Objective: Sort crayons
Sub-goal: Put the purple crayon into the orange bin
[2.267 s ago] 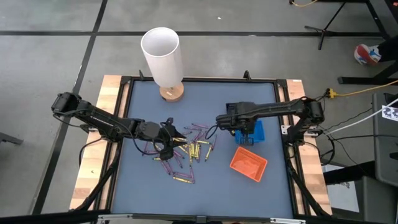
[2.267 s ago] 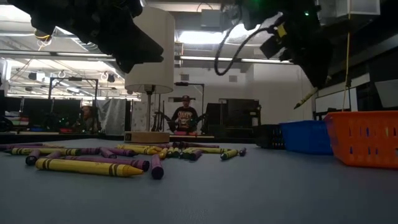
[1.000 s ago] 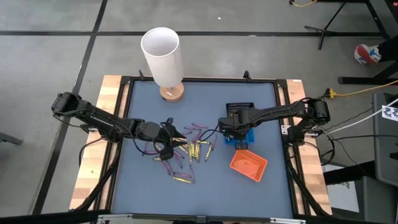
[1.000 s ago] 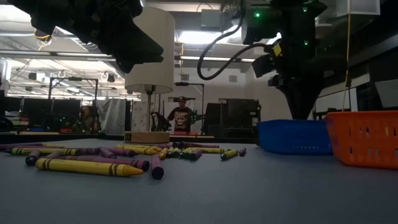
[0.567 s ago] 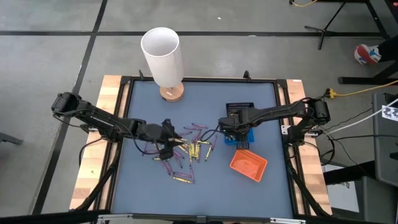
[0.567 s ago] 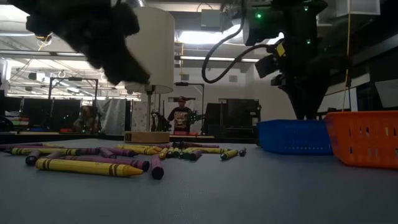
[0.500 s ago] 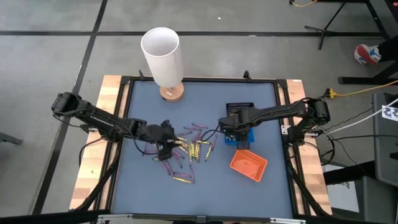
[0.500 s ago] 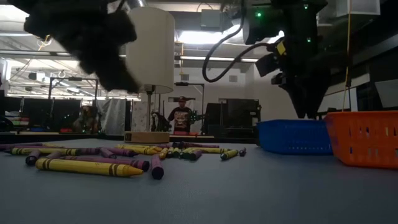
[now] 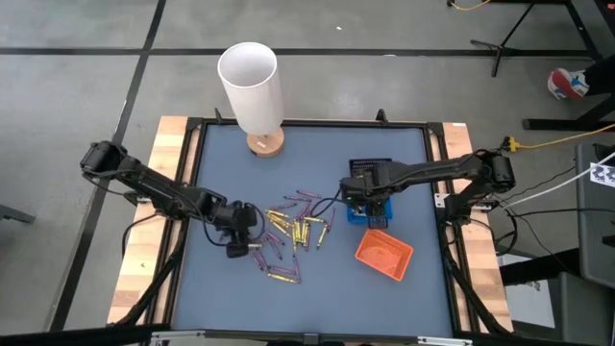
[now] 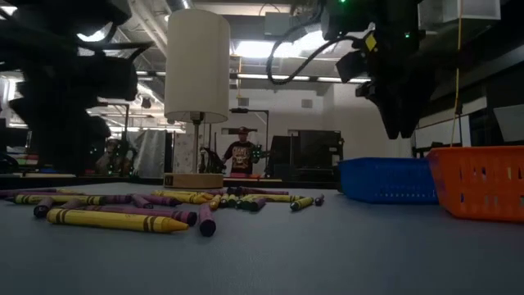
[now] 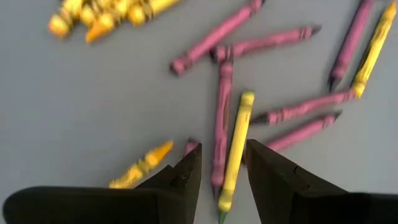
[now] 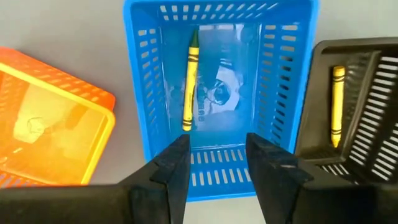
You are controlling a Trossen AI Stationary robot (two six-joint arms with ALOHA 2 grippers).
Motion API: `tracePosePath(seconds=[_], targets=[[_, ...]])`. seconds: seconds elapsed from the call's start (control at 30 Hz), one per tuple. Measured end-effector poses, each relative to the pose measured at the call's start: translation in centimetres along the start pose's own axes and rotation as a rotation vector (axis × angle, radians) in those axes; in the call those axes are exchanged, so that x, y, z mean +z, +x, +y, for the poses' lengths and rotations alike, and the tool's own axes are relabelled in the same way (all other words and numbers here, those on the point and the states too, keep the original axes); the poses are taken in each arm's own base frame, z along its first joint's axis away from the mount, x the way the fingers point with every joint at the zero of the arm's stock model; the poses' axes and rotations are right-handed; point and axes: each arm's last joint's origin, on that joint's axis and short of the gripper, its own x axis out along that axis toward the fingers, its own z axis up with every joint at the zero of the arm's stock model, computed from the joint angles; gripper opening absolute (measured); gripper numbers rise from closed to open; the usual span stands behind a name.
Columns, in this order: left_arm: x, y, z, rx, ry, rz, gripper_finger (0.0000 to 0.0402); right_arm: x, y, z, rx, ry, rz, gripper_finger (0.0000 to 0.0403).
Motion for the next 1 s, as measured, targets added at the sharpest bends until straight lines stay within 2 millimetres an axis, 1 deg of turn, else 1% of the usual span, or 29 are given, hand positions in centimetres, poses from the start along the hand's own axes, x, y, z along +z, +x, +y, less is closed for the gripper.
tracePosePath(seconds=[0.23,0.4,0.53,0.77,0.83,1.0], targets=[[-0.9,0.0,0.2,0.047,0.016,0.075,0.011,-0.5,-1.0,0.0,-0.002,0.004,-0.035,0.0154],[-1.4,-0.1,0.4,0.088,0.024,0.108,0.011,-0.9,-1.2,0.0,-0.001,0.003,-0.017,0.0154],[-1.7,-0.1,0.4,0.12,0.031,0.116,0.011,-1.6,-1.8,0.0,-0.001,0.003,-0.012,0.0154],[-2.3,-0.2,0.0,0.147,0.059,0.126,0.011,-3.3,-4.3,-0.1,-0.005,0.041,-0.12,0.0154],[-2.5,-0.2,0.1,0.179,0.073,0.124,0.011,-3.8,-4.9,-0.1,-0.006,0.046,-0.169,0.0154],[-2.7,-0.2,0.0,0.206,0.092,0.119,0.011,-5.3,-4.8,0.2,0.047,0.046,-0.285,0.0154]])
